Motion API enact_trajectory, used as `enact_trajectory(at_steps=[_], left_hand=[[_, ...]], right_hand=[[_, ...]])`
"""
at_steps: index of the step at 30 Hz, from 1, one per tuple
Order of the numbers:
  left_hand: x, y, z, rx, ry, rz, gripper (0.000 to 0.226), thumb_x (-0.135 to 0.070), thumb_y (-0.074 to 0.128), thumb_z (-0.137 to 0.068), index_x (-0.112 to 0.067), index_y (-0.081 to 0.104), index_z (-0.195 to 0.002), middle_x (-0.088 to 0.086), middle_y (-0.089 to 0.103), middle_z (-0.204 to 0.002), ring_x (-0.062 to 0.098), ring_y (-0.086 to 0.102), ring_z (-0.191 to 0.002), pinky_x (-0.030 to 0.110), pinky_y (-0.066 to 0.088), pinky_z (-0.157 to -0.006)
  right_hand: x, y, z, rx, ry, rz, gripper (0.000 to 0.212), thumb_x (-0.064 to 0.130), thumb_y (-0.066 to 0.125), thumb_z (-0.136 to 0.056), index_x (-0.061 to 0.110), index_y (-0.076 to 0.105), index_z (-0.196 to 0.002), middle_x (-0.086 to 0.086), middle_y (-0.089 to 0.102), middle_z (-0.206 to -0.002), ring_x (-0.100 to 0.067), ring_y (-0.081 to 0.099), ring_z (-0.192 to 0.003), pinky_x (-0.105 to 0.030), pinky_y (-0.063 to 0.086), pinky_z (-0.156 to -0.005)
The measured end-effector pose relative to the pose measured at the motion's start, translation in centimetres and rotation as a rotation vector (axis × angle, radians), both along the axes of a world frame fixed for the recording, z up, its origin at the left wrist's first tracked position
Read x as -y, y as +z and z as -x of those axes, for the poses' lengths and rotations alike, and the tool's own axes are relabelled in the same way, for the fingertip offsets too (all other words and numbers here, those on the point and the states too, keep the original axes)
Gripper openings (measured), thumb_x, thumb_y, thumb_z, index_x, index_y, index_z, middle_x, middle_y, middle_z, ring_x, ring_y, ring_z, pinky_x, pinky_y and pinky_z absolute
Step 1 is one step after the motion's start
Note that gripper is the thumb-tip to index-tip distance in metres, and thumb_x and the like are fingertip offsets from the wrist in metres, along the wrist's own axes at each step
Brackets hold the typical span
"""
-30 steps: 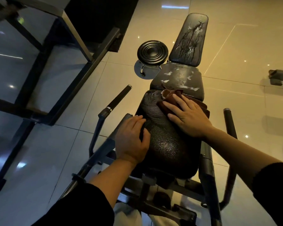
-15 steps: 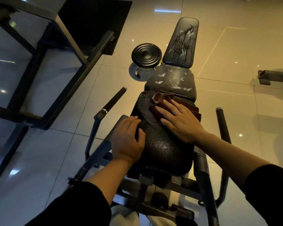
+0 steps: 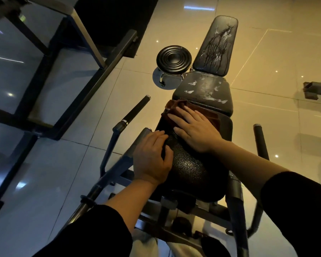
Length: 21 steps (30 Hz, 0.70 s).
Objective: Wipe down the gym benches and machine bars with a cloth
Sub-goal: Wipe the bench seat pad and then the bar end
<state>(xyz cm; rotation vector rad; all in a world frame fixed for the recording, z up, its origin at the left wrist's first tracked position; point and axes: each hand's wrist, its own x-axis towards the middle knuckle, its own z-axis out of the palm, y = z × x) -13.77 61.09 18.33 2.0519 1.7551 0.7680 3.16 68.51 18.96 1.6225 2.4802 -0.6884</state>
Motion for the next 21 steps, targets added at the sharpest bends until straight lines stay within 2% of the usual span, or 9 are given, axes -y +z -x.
enact_trajectory(at_steps=[6, 12, 17, 21], left_hand=[[0.0, 0.1, 0.0, -0.018, 0.002, 0.026, 0.043, -0.030, 0.042, -0.088, -0.005, 0.069, -0.109, 0.011, 0.069, -0.111, 0.026, 0.065, -0.104, 0.040, 0.054, -0.087], [0.1, 0.2, 0.1, -0.004, -0.003, 0.007, 0.042, -0.030, 0.041, -0.089, -0.005, 0.069, -0.109, 0.011, 0.070, -0.110, 0.026, 0.065, -0.103, 0.039, 0.054, -0.086], [0.2, 0.2, 0.0, 0.004, 0.008, -0.009, 0.042, -0.029, 0.041, -0.088, -0.004, 0.070, -0.107, 0.011, 0.070, -0.109, 0.026, 0.065, -0.103, 0.038, 0.054, -0.086], [0.2, 0.3, 0.0, 0.002, 0.002, -0.004, 0.042, -0.029, 0.042, -0.087, -0.004, 0.069, -0.107, 0.011, 0.070, -0.109, 0.027, 0.066, -0.102, 0.040, 0.056, -0.083]], right_hand=[[-2.8, -0.5, 4.1, 0.046, -0.092, -0.025, 0.054, 0.048, 0.017, -0.104, 0.030, 0.014, -0.155, -0.001, 0.003, -0.164, -0.022, -0.005, -0.151, -0.041, -0.003, -0.121], [0.1, 0.2, 1.0, -0.034, 0.038, -0.009, 0.053, 0.049, 0.018, -0.103, 0.038, 0.008, -0.154, 0.005, -0.001, -0.164, -0.016, -0.007, -0.150, -0.037, -0.003, -0.121], [-3.0, -0.5, 2.5, 0.031, -0.098, -0.004, 0.054, 0.048, 0.015, -0.104, 0.035, 0.008, -0.155, 0.001, 0.001, -0.164, -0.019, -0.005, -0.151, -0.040, -0.001, -0.121], [-1.8, -0.4, 1.8, 0.019, -0.065, -0.015, 0.056, 0.050, 0.016, -0.104, 0.033, 0.006, -0.156, 0.000, -0.002, -0.164, -0.020, -0.007, -0.150, -0.040, -0.003, -0.121]])
